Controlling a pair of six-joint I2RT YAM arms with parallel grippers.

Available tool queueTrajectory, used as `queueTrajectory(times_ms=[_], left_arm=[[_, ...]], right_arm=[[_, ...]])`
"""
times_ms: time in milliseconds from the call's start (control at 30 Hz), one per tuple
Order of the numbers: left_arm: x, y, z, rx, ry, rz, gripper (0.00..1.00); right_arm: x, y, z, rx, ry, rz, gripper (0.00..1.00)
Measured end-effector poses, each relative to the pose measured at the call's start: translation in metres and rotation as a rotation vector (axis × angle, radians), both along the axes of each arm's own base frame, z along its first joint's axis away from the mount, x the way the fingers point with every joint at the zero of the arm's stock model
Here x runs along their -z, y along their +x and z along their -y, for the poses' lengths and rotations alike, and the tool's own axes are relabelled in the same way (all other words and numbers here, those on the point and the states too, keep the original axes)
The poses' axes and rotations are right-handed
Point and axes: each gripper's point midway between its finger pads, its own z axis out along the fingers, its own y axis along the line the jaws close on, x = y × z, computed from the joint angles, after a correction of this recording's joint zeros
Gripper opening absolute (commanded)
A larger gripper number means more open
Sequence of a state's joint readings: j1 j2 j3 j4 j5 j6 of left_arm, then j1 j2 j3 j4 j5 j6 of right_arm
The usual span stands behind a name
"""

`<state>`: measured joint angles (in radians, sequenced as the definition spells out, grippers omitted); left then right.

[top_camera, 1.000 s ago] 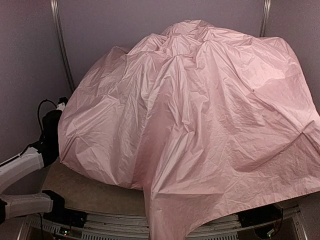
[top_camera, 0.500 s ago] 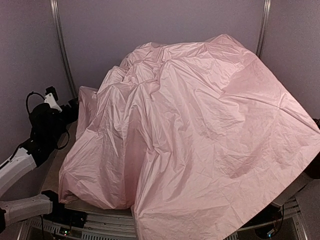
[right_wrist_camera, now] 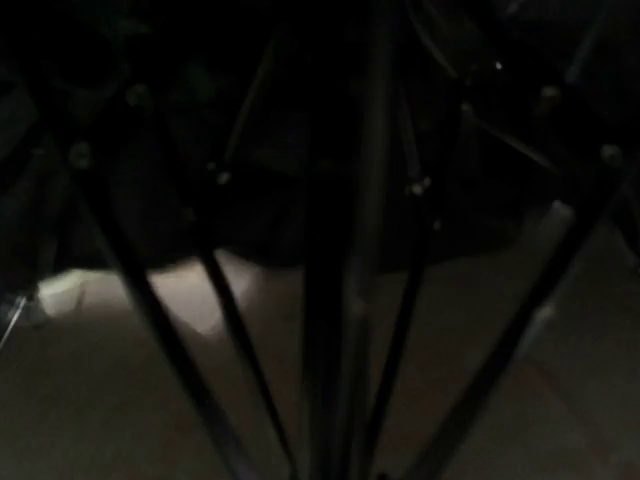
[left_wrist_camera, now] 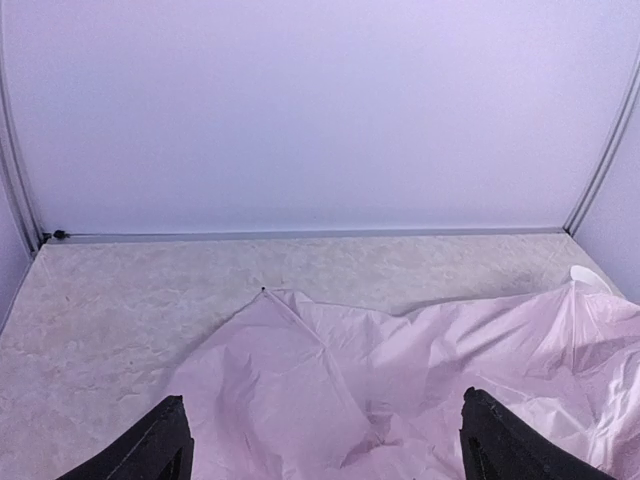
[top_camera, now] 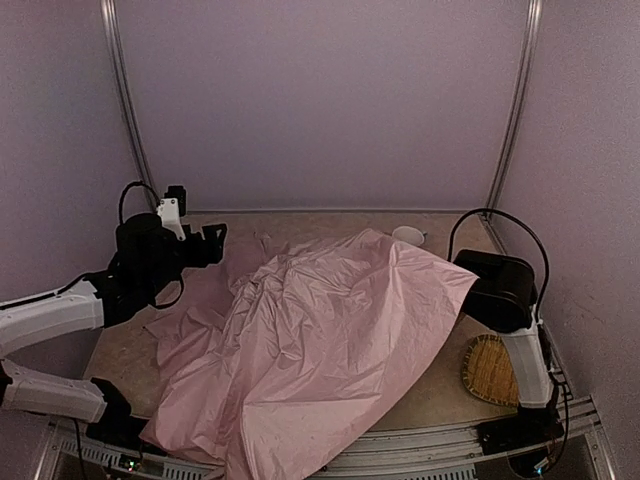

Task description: Put away the umbrella

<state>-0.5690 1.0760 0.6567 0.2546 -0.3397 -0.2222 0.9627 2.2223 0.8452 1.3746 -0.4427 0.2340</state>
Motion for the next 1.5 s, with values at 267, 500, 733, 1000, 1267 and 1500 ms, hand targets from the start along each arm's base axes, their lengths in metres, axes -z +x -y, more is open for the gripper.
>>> queueTrajectory(times_ms=[267,500,733,1000,1267,1500], left_arm=[[0.005,-0.006,0.032,0.142,0.01,0.0,0.9],[-0.029,-0.042,0.062,0.31,0.007,0.107,0.9],[-0.084,-0.077,0.044,0.315,-0.065,0.282,0.87],[-0.1,-0.103,0.048,0.38,-0.087,0.348,0.76],[-0.066,-0.138,0.08,0.597,-0.077,0.328,0.69],[-0.024,-0.155,0.091,0.704,-0.082,0.292,0.7]], right_arm=[[-0.045,0.002,0.0,0.03,0.058,0.093,0.0],[-0.124,0.008,0.02,0.036,0.083,0.203,0.0],[-0.192,0.043,0.059,0.188,-0.055,0.238,0.0],[-0.274,0.079,0.102,0.404,-0.248,0.236,0.0],[-0.341,0.078,0.141,0.478,-0.301,0.293,0.0],[-0.363,0.076,0.154,0.511,-0.314,0.316,0.0]])
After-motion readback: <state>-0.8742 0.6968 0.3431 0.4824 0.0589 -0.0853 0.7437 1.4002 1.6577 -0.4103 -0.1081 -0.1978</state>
